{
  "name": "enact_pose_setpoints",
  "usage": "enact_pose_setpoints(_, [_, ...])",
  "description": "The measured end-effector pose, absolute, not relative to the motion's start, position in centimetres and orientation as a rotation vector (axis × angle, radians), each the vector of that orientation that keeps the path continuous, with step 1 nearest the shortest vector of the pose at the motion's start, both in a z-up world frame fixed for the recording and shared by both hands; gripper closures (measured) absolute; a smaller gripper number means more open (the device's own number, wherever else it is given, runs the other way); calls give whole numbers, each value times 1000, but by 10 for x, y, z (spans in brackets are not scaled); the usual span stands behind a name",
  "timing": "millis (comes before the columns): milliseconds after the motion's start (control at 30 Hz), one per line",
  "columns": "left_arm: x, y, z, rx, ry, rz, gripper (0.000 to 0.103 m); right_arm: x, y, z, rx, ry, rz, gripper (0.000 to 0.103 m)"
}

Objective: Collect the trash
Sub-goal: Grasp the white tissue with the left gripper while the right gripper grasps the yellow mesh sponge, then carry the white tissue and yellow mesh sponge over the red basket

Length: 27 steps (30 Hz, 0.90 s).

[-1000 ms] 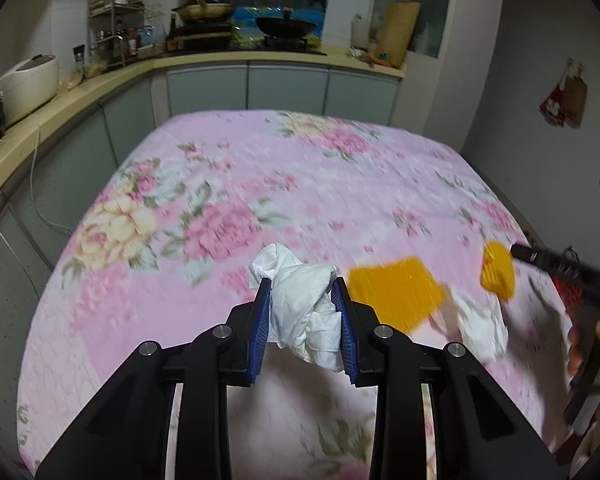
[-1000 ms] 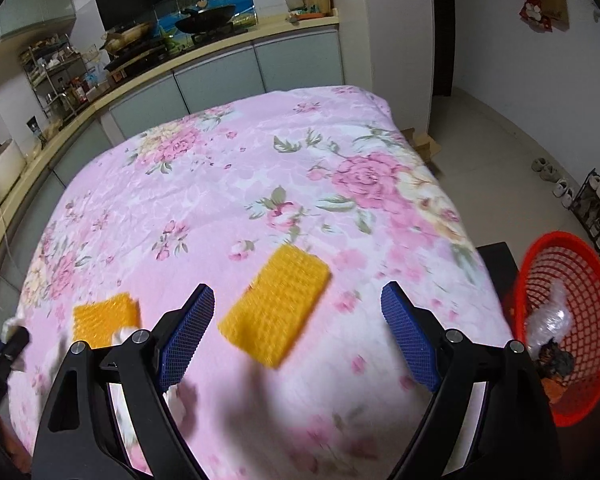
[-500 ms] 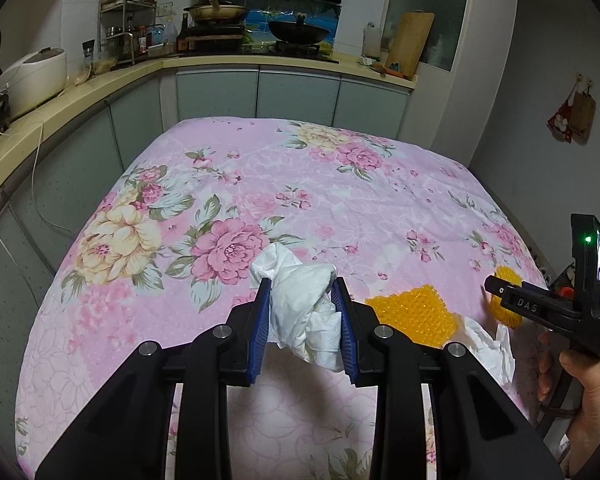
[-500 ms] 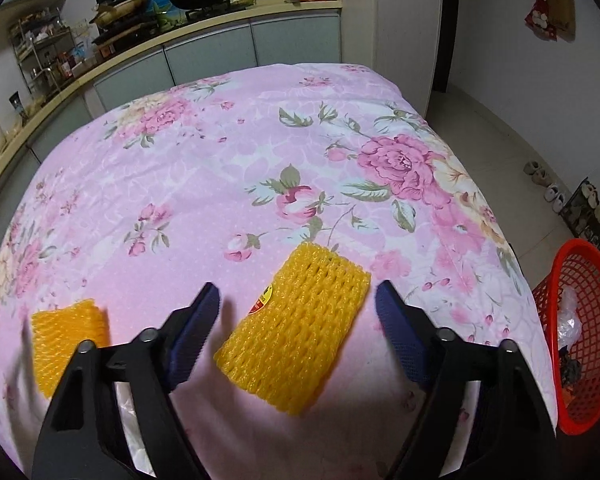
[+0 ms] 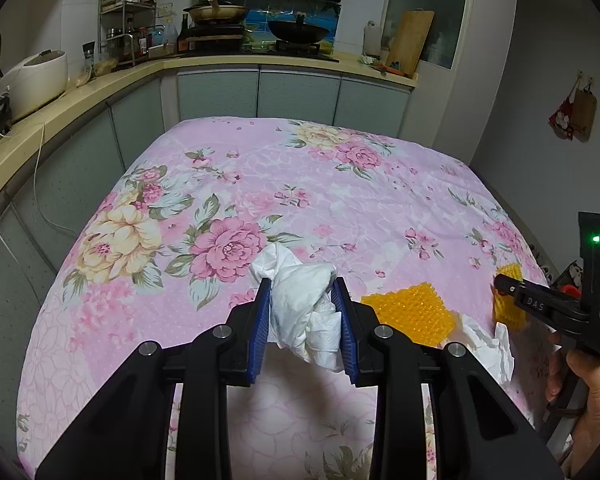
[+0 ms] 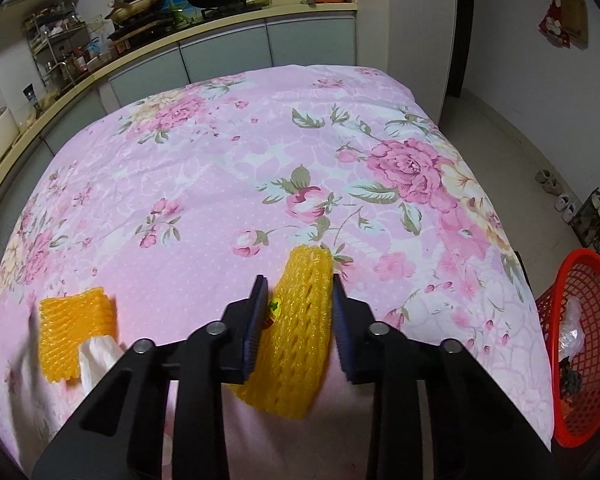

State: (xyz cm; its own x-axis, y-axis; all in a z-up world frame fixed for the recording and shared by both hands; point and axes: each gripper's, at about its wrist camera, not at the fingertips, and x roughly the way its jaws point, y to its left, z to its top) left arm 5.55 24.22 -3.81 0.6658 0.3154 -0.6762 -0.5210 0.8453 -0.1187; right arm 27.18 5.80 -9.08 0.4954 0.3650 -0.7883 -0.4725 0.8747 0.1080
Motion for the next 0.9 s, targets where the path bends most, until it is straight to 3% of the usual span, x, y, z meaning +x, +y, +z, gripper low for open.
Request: enact_pose_setpoints(900, [57, 223, 20, -228, 597, 500, 74, 217, 40, 24, -56, 678, 665, 81])
